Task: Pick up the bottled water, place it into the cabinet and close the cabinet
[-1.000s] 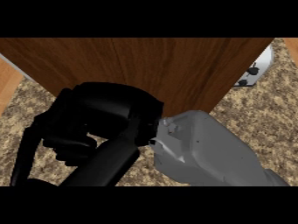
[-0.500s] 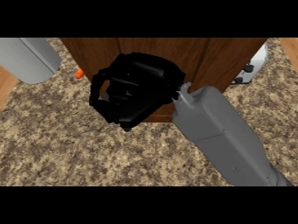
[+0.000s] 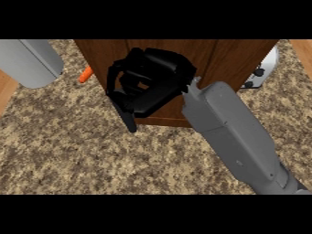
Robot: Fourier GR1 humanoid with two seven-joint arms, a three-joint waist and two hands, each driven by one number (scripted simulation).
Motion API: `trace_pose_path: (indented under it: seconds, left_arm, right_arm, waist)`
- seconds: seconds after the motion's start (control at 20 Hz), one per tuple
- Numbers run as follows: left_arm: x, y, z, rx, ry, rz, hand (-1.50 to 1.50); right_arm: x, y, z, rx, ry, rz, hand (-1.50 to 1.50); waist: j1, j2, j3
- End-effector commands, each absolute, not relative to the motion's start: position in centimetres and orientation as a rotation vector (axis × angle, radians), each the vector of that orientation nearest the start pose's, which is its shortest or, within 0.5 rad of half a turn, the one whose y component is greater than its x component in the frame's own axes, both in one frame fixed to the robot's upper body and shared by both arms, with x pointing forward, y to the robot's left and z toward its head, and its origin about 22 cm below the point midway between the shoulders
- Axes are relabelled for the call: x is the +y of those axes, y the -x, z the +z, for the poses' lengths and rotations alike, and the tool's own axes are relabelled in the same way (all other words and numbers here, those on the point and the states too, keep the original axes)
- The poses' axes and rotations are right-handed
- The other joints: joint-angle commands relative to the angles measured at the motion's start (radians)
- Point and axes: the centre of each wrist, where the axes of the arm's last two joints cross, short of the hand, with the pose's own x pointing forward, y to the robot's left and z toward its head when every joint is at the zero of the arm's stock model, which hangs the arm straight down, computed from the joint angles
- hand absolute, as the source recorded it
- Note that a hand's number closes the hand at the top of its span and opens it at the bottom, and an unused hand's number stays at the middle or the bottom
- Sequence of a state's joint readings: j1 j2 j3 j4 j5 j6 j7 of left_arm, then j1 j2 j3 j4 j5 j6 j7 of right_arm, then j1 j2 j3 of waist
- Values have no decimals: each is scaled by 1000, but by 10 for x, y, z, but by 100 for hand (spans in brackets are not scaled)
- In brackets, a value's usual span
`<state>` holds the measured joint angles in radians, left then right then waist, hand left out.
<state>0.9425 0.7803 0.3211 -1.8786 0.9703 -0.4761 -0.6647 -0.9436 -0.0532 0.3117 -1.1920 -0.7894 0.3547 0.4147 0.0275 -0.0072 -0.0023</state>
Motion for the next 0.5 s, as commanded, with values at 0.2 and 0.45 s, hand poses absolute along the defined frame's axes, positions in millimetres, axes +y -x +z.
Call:
trace_pose_path:
  seconds: [0.2, 0.45]
  left_arm:
    - [441, -31, 92, -1871, 168, 109, -150]
    - [433, -31, 87, -1887, 195, 99, -150]
  right_arm:
    - [-69, -400, 228, -1557, -906, 615, -150]
    - [-71, -405, 235, -1636, -833, 571, -150]
  waist:
    - [3, 13, 2]
    - [23, 15, 1]
